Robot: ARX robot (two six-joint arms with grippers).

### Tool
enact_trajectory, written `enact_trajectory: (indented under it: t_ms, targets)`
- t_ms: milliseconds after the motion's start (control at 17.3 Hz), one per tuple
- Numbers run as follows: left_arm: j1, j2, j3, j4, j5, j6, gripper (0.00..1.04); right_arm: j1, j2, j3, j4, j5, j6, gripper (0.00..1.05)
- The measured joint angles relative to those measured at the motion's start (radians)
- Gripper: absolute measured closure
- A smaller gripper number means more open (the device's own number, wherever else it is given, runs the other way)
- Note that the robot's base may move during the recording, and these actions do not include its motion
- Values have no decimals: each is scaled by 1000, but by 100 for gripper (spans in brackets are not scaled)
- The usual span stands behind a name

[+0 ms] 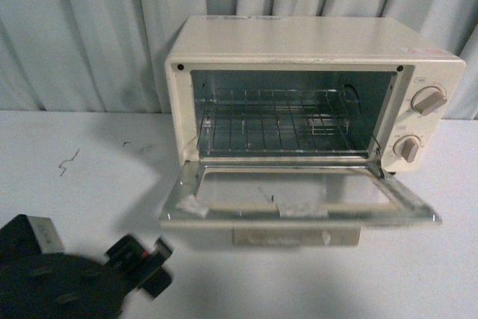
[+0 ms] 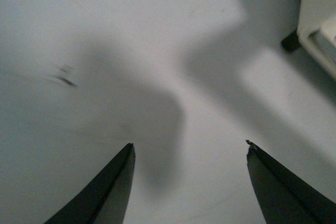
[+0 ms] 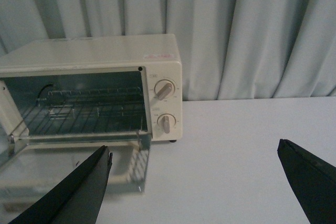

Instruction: Open oven

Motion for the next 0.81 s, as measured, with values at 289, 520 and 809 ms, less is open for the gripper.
enact_trajectory:
  t_ms: [289, 520, 809]
  targets:
    - [181, -334, -294, 153, 216, 838, 88, 1, 0, 0, 2, -4, 0, 6]
    - [292, -607, -388, 157, 314, 935, 103, 1, 0, 0, 2, -4, 0, 6]
    - [412, -1119, -404, -75, 439, 951, 103, 1, 0, 0, 2, -4, 0, 6]
